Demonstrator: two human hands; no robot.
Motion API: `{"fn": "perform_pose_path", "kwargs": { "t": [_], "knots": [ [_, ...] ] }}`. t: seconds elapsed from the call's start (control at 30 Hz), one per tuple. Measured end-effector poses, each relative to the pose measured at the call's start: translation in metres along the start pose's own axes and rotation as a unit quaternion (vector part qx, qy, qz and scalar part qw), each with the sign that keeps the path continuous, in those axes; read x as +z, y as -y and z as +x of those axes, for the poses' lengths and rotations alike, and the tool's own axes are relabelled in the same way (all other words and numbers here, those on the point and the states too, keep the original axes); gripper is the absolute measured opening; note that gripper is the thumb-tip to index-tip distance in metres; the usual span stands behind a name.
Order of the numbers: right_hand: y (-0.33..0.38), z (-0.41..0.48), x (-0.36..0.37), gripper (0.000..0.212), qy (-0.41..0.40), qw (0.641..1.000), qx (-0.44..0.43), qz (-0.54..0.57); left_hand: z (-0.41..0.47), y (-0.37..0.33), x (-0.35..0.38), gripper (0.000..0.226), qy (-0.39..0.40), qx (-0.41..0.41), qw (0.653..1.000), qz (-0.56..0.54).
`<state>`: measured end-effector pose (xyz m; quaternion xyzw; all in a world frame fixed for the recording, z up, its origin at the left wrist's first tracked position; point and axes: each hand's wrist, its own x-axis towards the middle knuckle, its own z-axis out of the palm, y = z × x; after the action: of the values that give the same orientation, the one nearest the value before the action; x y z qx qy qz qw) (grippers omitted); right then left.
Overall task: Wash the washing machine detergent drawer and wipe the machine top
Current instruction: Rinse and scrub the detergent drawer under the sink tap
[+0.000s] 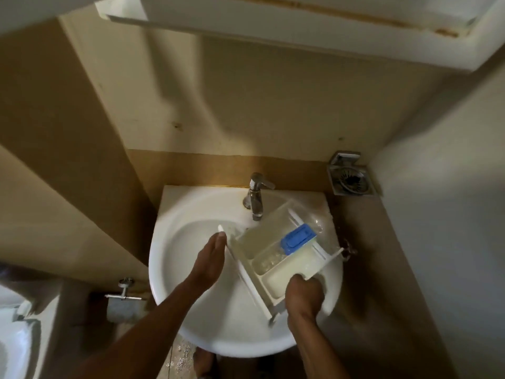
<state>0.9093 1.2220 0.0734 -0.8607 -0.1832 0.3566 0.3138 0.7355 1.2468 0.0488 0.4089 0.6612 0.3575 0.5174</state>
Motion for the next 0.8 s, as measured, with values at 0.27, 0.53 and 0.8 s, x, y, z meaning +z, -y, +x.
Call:
{"fn": "perform_pose_path", "kwargs": {
  "t": [0.27,0.53,0.8],
  "knots": [
    [0.014,-0.015,-0.004,0.034,-0.004,0.994,-0.07,-0.084,-0.017,0.008,0.011,0.054,0.113,-0.115,0.977,-0.143],
    [0.059,-0.019,-0.039,0.044,0.008,0.918,-0.292,-0.27,-0.016,0.009,0.041,0.026,0.069,-0.206,0.932,-0.291],
    [0.09,-0.043,-0.058,0.073,0.03,0.795,-0.45,-0.406,-0.022,-0.008,0.076,0.019,0.08,-0.198,0.933,-0.29]
  ]
}}
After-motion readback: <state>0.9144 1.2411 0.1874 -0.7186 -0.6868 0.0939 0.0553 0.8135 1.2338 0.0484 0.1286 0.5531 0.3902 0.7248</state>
